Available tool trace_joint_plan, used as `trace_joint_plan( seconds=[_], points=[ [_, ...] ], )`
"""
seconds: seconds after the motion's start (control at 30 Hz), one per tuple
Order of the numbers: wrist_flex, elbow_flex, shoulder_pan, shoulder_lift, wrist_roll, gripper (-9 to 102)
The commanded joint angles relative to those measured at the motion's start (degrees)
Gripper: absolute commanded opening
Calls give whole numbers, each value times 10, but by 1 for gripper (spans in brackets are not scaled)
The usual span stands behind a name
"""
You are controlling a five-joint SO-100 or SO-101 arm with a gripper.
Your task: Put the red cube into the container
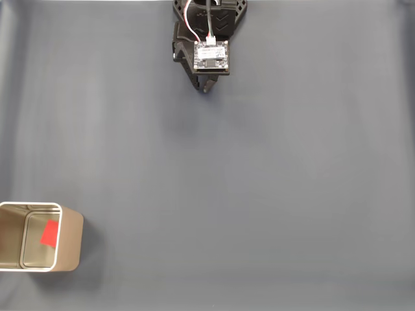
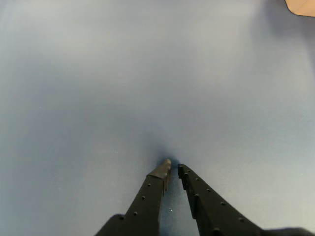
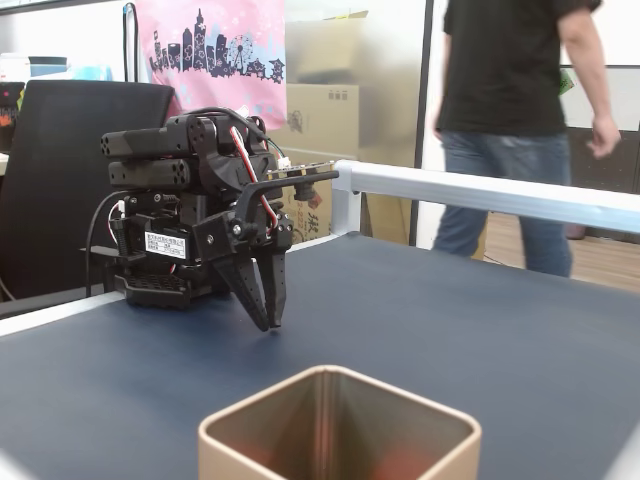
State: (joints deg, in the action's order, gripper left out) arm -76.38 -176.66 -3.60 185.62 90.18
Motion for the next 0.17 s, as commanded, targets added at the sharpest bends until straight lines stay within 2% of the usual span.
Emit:
trace_joint_plan(
  seconds=[0.0,0.13],
  points=[
    [-9,-6,-4,48,5,1],
    [-9,-6,-4,48,5,1]
  ],
)
